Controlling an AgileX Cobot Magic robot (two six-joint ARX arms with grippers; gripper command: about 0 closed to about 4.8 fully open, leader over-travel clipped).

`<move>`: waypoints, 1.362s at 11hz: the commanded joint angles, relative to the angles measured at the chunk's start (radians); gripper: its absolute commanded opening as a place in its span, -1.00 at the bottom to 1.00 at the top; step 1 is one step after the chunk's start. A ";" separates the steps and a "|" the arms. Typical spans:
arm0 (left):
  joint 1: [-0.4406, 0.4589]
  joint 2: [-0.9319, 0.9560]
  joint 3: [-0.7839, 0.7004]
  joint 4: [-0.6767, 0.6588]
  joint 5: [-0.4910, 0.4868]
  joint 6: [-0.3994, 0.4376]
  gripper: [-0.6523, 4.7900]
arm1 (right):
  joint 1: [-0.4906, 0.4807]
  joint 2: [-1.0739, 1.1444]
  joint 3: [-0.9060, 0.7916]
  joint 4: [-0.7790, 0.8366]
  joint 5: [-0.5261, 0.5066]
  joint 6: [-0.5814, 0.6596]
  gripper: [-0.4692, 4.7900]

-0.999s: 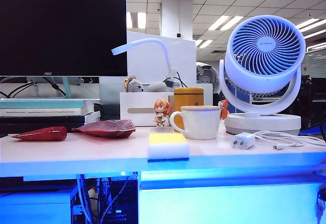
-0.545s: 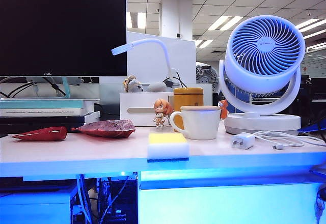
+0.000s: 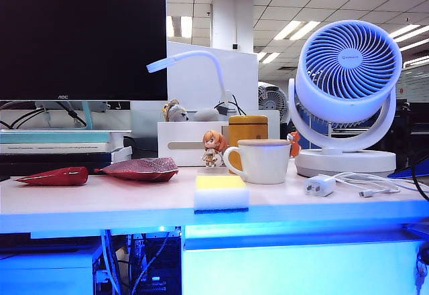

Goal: Open the drawer, place the cleaning sponge inside, then close the drawer.

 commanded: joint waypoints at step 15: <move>0.000 -0.002 0.006 -0.020 0.005 0.004 -0.78 | -0.005 -0.072 -0.095 0.056 -0.023 -0.044 1.00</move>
